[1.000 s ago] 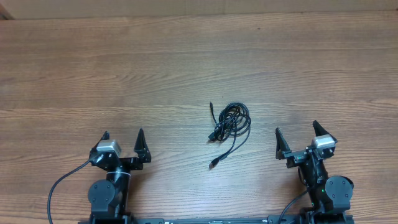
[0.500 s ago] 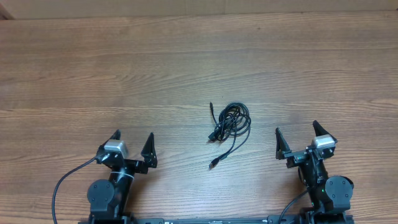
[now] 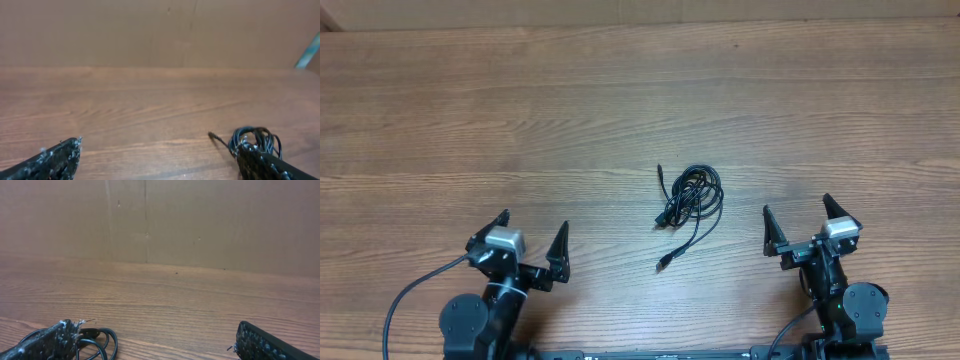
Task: Untangle cables
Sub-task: 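Reach the left gripper forward over the black cable bundle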
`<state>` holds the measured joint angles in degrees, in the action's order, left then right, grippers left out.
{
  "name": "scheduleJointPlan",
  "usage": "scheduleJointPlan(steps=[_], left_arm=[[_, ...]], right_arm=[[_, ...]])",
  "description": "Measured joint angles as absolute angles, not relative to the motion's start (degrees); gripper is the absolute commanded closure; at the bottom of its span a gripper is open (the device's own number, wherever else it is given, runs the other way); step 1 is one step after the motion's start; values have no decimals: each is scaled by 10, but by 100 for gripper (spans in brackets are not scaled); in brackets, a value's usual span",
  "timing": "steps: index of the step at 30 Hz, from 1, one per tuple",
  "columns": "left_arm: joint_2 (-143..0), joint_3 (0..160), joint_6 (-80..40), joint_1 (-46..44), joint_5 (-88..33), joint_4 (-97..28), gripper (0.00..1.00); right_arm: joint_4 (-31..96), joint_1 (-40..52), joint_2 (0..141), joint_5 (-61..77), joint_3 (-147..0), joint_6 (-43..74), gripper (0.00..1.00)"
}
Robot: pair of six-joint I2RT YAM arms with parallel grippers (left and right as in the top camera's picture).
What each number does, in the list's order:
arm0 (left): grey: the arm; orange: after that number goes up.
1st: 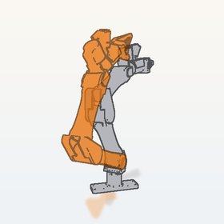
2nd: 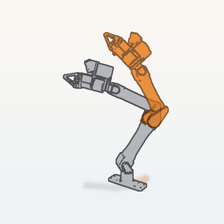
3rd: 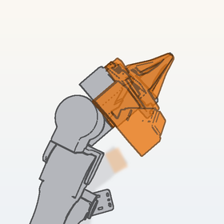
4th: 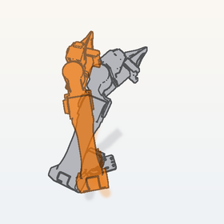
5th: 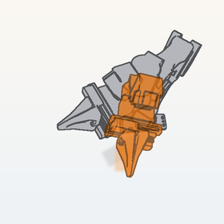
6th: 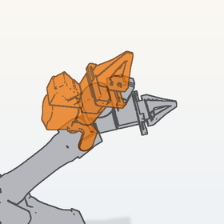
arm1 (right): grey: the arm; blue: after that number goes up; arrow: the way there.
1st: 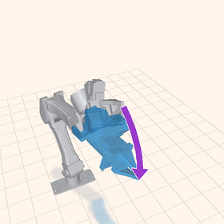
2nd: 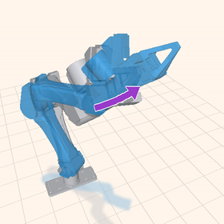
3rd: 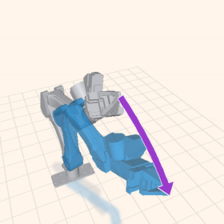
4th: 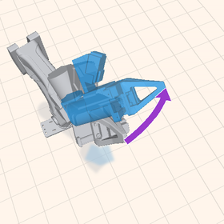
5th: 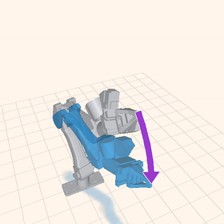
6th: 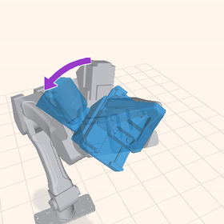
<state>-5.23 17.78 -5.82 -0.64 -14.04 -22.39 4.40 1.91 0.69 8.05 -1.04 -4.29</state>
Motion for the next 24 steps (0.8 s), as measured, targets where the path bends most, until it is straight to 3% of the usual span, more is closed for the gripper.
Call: scheduleJointPlan(steps=[17,24], left_arm=[[-354,400,-42,-8,-197,-353,0],[-488,510,-23,-56,-208,-425,0]], right_arm=[[45,19,7,80,-10,-43,0],[44,19,7,81,-10,-43,0]])
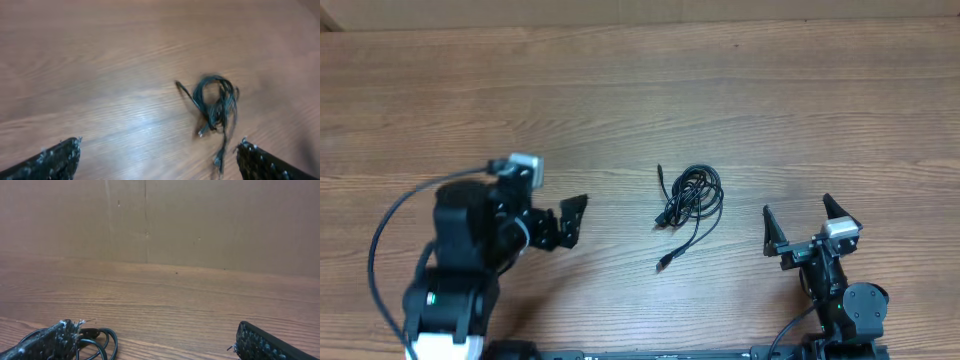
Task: Untangle cables
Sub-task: 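Reach the left gripper forward over the black cable bundle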
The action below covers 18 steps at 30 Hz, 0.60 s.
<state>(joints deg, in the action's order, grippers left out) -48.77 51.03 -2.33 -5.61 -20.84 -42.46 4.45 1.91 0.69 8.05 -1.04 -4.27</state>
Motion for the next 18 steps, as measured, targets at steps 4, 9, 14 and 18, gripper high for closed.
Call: scheduleJointPlan(steps=[4,9,14,18], left_arm=[[-566,574,-10,-118,-203,-461,0],[-660,626,-11,-204,-178,-472,0],[-756,642,-20,-280,-169,-454,0],[-827,642,-40,-335,-157,-427,0]], right_arm=[[44,19,7,81,-10,-43,0],[44,19,7,81,-10,-43,0],[44,19,7,81,-10,-43,0],[44,19,7,81,-10,-43,0]])
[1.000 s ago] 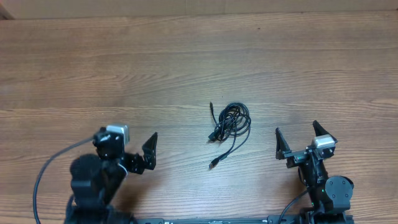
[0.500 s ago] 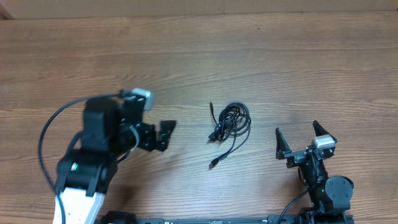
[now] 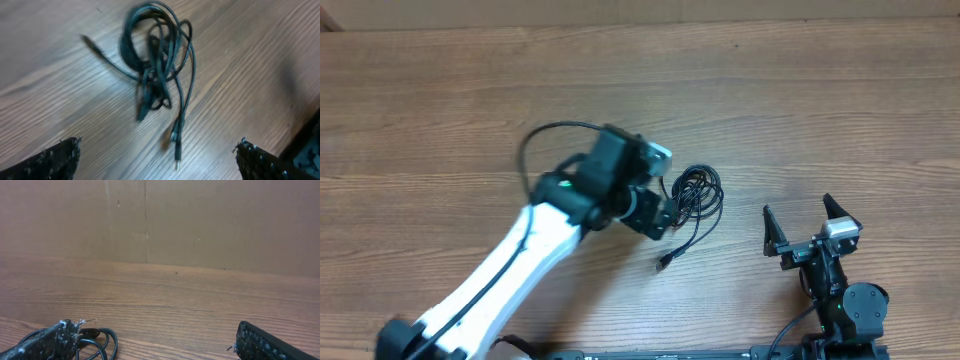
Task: Untangle cables
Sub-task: 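Reach the left gripper forward over the black cable bundle, then lower the left gripper and grasp the black cable bundle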
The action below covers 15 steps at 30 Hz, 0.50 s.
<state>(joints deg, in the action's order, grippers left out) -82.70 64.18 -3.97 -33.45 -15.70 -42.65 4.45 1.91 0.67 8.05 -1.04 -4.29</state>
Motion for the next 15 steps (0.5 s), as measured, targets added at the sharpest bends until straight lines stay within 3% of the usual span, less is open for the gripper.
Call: scheduleJointPlan(steps=[6,15], left_arm=[[-898,644,-85,-393,-120,-382,0],[-958,680,-130,-412,-57,-389,0]], right_arm=[[44,19,7,81,-10,-43,0],[44,19,7,80,-10,-43,0]])
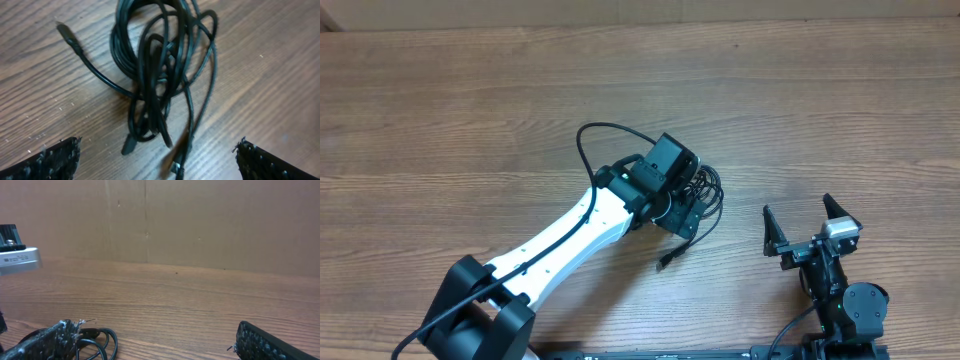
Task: Untangle cables
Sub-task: 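Lower the left gripper and grasp the black cable bundle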
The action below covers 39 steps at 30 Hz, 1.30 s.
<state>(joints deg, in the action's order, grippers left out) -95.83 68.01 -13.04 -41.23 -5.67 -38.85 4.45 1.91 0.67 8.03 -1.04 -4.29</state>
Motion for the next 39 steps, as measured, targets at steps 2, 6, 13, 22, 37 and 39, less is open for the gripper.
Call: scheduleJointPlan(steps=[2,6,13,22,37,39], left_arm=[[-961,680,-135,-413,-49,-387,0],[-961,681,-136,-413,-40,-377,0],[-961,681,-136,-413,-38,-379,0],[-962,682,-136,-413,-36,-366,0],[-1006,683,-132,-417,-27,-356,49],[-1009,683,-132,-416,-26,-355,51]], right_arm=[[45,19,7,80,-10,-43,0],[44,19,7,81,-10,-43,0],[45,19,7,81,-10,-43,0],[44,19,7,81,-10,-43,0],[44,19,7,81,-10,-43,0],[44,19,7,81,-10,-43,0]])
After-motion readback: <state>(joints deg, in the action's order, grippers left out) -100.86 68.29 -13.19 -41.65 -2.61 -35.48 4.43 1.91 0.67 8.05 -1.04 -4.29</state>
